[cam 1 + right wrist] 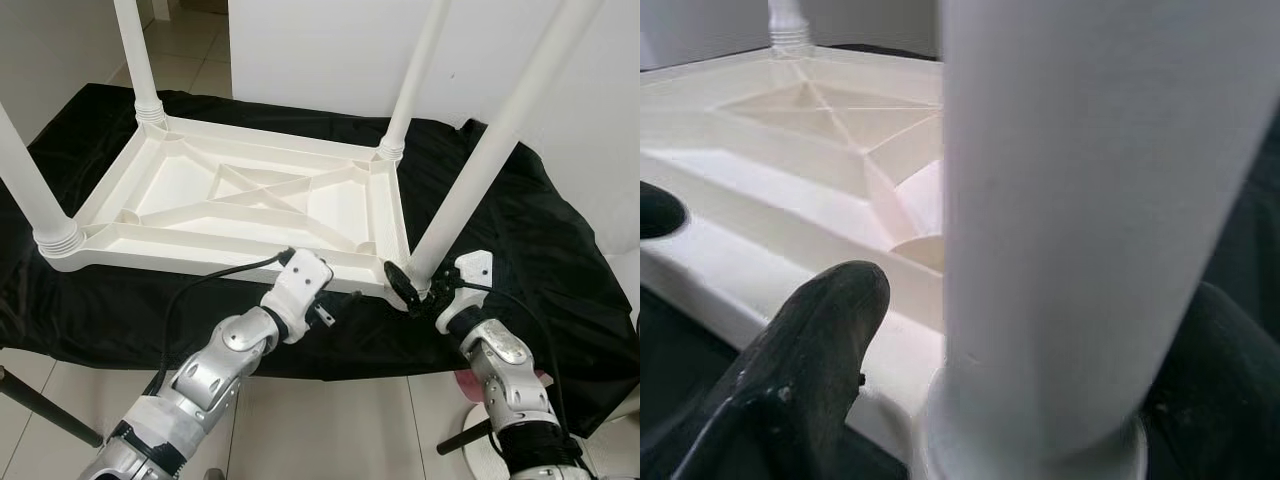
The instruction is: Building children table
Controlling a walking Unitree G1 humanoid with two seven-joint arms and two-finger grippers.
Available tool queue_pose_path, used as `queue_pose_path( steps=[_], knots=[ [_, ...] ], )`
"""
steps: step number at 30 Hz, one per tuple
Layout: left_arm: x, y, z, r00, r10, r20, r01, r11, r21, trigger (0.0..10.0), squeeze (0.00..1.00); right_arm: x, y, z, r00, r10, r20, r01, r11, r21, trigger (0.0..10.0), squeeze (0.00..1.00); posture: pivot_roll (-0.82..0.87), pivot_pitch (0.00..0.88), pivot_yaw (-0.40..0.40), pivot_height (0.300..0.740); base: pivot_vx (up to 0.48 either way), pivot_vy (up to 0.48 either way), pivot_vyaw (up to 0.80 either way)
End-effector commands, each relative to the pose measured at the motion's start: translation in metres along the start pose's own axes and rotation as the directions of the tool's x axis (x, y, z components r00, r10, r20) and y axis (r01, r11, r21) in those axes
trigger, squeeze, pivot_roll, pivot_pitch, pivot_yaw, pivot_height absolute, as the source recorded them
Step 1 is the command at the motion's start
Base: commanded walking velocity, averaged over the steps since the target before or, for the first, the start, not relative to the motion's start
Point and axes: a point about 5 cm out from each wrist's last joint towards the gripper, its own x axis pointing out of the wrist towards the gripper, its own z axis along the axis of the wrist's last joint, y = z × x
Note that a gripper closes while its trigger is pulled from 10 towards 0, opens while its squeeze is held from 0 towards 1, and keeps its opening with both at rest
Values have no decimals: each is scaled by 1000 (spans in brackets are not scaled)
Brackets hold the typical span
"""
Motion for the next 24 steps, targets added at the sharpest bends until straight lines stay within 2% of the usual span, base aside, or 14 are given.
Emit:
queue_pose_path(
  steps=[1,2,3,5,13,14,19,20,22,24],
  knots=[
    [-2,-18,-1,970,-244,-12,244,970,3,10000,0,-2,-6,-3,999,21,-27,-22,1000,-21,1647,0,-9,44,-79,740,0,0,0],
    [-2,-18,-1,970,-244,-12,244,970,3,10000,0,-2,-6,-3,999,21,-27,-22,1000,-21,1647,0,-9,44,-79,740,0,0,0],
    [-2,-19,-1,970,-245,-11,245,970,1,10000,0,-3,-9,-3,999,27,-35,-28,999,-28,0,0,-5,39,-78,740,0,0,0],
    [-2,-21,1,970,-243,-4,243,970,-6,10000,0,-4,-16,-4,998,38,-46,-40,998,-44,0,0,-5,32,-76,740,0,0,0],
    [-5,-25,0,971,-240,-5,240,971,-20,10000,0,-6,-16,-9,998,31,-52,-32,999,-24,0,0,0,24,-78,740,0,0,0],
    [-5,-25,-1,971,-237,-6,237,971,-23,10000,0,-7,-14,-11,998,21,-52,-22,1000,-13,10000,0,3,24,-80,740,0,0,0],
    [-6,-24,-1,973,-230,-8,230,973,-25,10000,0,-7,-9,-12,999,-19,-48,19,1000,5,10000,0,1,24,-79,740,0,0,0],
    [-6,-22,-1,975,-224,-10,224,974,-27,10000,0,-7,-4,-12,997,-64,-34,64,998,12,10000,0,0,25,-78,740,0,0,0],
    [-6,-22,-1,975,-223,-10,222,975,-28,10000,0,-6,-2,-11,997,-78,-27,78,997,13,10000,0,0,25,-78,740,0,0,0],
    [-6,-22,-1,975,-222,-12,222,975,-29,10000,0,-6,-1,-13,985,-167,-39,168,986,21,10000,0,-2,24,-76,740,0,0,0]
  ],
)
